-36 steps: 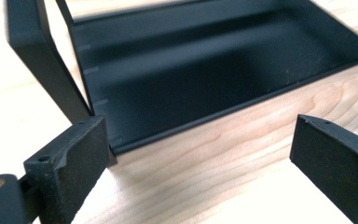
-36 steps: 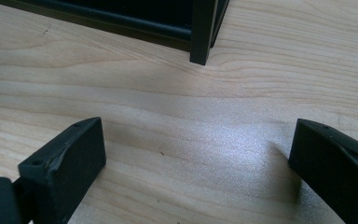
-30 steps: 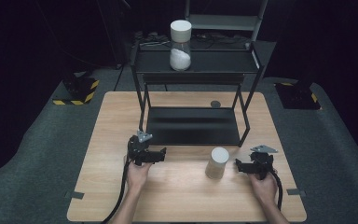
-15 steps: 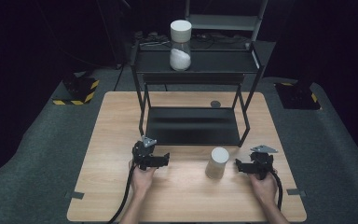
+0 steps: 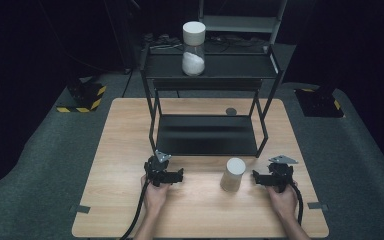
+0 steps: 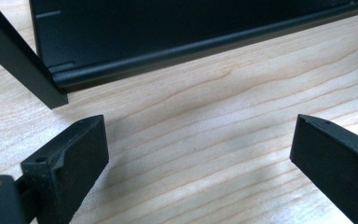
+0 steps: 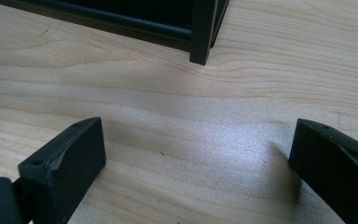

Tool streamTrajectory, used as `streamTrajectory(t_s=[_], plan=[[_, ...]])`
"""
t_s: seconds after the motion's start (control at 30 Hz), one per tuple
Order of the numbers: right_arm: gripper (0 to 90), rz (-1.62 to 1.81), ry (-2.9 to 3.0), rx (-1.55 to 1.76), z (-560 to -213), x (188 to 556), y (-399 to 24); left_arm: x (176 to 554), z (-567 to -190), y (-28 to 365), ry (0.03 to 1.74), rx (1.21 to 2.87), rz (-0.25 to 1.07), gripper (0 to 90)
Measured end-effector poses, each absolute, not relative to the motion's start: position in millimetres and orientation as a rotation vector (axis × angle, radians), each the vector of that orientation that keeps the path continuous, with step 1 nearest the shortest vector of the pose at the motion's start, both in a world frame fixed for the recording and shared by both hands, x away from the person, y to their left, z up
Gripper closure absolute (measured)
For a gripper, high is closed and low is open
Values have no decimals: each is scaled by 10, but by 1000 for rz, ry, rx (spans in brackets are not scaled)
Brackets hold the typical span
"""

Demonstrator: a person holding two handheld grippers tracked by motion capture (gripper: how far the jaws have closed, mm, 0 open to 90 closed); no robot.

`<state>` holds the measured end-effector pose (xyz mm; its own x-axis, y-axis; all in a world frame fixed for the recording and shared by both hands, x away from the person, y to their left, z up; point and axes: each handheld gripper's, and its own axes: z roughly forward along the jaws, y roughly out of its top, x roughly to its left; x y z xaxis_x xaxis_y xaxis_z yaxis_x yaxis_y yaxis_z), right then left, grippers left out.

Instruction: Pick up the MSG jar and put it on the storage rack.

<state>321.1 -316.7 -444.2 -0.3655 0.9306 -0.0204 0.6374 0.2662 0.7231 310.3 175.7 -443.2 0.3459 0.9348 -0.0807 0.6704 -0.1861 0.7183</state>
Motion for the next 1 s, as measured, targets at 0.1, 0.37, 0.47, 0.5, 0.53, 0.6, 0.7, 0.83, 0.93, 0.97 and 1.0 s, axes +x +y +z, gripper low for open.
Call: streamTrajectory(t_s=[0.1, 0.37, 0.47, 0.5, 0.53, 0.6, 0.7, 0.83, 0.93, 0.97, 1.0], plan=[[29, 880, 2097, 1416, -4442, 3212, -3167, 3107, -4458, 1749, 1406, 1940, 499, 43], [29, 880, 2097, 1416, -4442, 3212, -3167, 3058, -4492, 1670, 1397, 1952, 551, 41], [30, 880, 2097, 1416, -4442, 3211, -3167, 3046, -4499, 1638, 1396, 1957, 569, 41], [29, 880, 2097, 1416, -4442, 3211, -3167, 3045, -4500, 1638, 1397, 1957, 569, 42], [29, 880, 2097, 1416, -4442, 3212, -3167, 3045, -4500, 1635, 1396, 1958, 570, 41], [30, 880, 2097, 1415, -4442, 3211, -3168, 3043, -4496, 1602, 1393, 1973, 586, 42], [29, 881, 2099, 1416, -4440, 3214, -3172, 3046, -4495, 1608, 1392, 1974, 582, 40], [29, 881, 2100, 1416, -4440, 3215, -3171, 3046, -4495, 1607, 1393, 1973, 582, 41], [29, 880, 2098, 1419, -4439, 3214, -3167, 3045, -4496, 1607, 1393, 1973, 582, 40], [29, 879, 2098, 1419, -4439, 3214, -3167, 3046, -4496, 1607, 1393, 1973, 582, 40], [29, 879, 2098, 1419, -4439, 3214, -3167, 3046, -4495, 1607, 1393, 1973, 582, 40]])
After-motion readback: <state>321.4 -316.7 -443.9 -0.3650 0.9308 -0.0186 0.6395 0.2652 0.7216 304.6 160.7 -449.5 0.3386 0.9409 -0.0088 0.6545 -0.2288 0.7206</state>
